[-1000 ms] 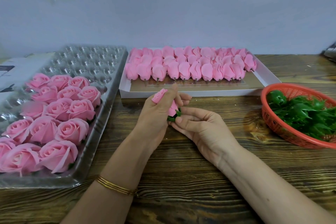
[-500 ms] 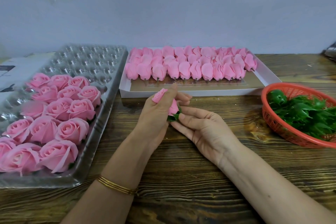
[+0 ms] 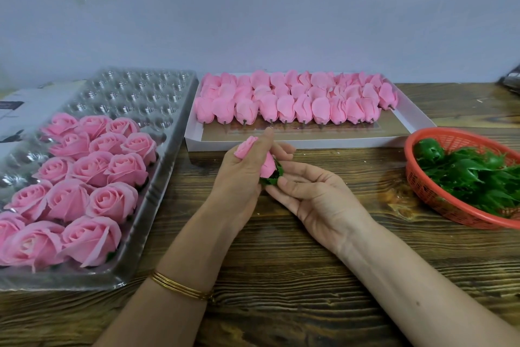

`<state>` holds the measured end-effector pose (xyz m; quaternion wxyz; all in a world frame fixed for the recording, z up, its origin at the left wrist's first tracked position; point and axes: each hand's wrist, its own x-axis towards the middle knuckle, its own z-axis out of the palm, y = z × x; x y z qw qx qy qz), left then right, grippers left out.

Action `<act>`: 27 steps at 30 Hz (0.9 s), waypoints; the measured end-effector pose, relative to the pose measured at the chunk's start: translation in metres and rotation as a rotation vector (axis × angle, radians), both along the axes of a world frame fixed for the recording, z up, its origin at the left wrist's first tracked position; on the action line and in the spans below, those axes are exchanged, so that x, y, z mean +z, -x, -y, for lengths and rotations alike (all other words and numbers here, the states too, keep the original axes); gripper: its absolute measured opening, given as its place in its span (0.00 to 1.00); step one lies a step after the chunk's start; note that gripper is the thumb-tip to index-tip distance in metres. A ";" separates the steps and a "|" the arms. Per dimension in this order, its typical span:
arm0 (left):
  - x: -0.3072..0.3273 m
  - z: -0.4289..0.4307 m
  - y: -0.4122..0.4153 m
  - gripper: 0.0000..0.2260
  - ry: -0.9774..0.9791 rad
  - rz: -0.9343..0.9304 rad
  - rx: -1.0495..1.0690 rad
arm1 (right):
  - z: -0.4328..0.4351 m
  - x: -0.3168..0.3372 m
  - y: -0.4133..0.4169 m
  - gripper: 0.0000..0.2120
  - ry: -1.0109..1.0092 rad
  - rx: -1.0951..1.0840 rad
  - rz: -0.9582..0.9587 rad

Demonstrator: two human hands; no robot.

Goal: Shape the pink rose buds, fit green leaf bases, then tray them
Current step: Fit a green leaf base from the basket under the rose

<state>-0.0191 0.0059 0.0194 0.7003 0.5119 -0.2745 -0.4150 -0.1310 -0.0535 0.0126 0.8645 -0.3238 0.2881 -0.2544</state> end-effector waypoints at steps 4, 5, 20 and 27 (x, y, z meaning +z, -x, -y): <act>-0.001 0.001 0.000 0.17 0.006 0.003 0.008 | -0.001 0.001 0.000 0.17 0.015 -0.014 -0.001; -0.001 0.001 0.000 0.17 0.006 0.004 0.007 | -0.001 0.001 0.000 0.17 0.016 -0.018 -0.003; -0.002 0.001 0.000 0.16 0.009 0.048 0.013 | -0.002 0.002 0.000 0.13 0.007 -0.004 -0.041; -0.002 0.002 0.001 0.19 -0.012 0.040 0.008 | -0.002 0.002 0.000 0.19 -0.014 0.020 -0.020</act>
